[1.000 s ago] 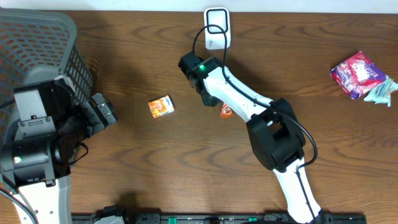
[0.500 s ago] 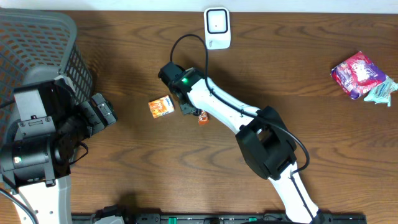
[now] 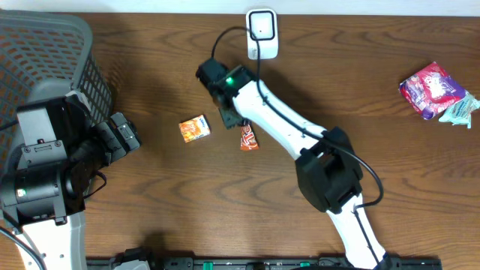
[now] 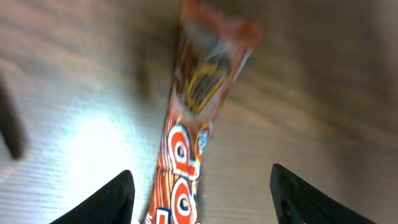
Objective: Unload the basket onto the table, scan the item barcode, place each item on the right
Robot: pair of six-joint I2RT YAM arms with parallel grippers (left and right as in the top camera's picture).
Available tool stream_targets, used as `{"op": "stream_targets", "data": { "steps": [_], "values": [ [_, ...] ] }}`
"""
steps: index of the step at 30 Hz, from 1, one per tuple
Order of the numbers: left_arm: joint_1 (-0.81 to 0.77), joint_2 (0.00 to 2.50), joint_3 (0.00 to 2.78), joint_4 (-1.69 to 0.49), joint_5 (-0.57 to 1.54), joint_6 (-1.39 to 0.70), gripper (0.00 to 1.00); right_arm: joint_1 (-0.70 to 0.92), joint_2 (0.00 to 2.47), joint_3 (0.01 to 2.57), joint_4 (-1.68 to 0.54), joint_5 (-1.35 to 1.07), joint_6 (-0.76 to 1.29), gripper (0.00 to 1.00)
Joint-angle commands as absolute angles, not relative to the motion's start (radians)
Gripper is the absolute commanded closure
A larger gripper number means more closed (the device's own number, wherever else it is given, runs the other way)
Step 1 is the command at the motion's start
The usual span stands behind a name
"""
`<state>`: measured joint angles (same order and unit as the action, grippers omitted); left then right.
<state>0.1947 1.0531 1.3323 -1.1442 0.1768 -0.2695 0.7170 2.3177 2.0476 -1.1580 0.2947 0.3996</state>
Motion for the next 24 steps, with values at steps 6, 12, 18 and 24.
{"op": "stream_targets", "data": {
  "steps": [6, 12, 18, 24],
  "values": [
    [0.198, 1.053, 1.342, -1.144, 0.171, -0.274, 0.02, 0.744, 2.289, 2.046, -1.093, 0.207, 0.312, 0.43],
    [0.198, 1.053, 1.342, -1.144, 0.171, -0.274, 0.02, 0.750, 2.296, 1.985, -1.034, 0.211, 0.332, 0.54],
    [0.198, 1.053, 1.342, -1.144, 0.171, -0.274, 0.02, 0.685, 2.297, 1.912, -1.028, 0.171, 0.381, 0.52],
    [0.198, 1.053, 1.342, -1.144, 0.171, -0.274, 0.02, 0.611, 2.296, 1.878, -1.056, 0.157, 0.382, 0.52]
  ]
}}
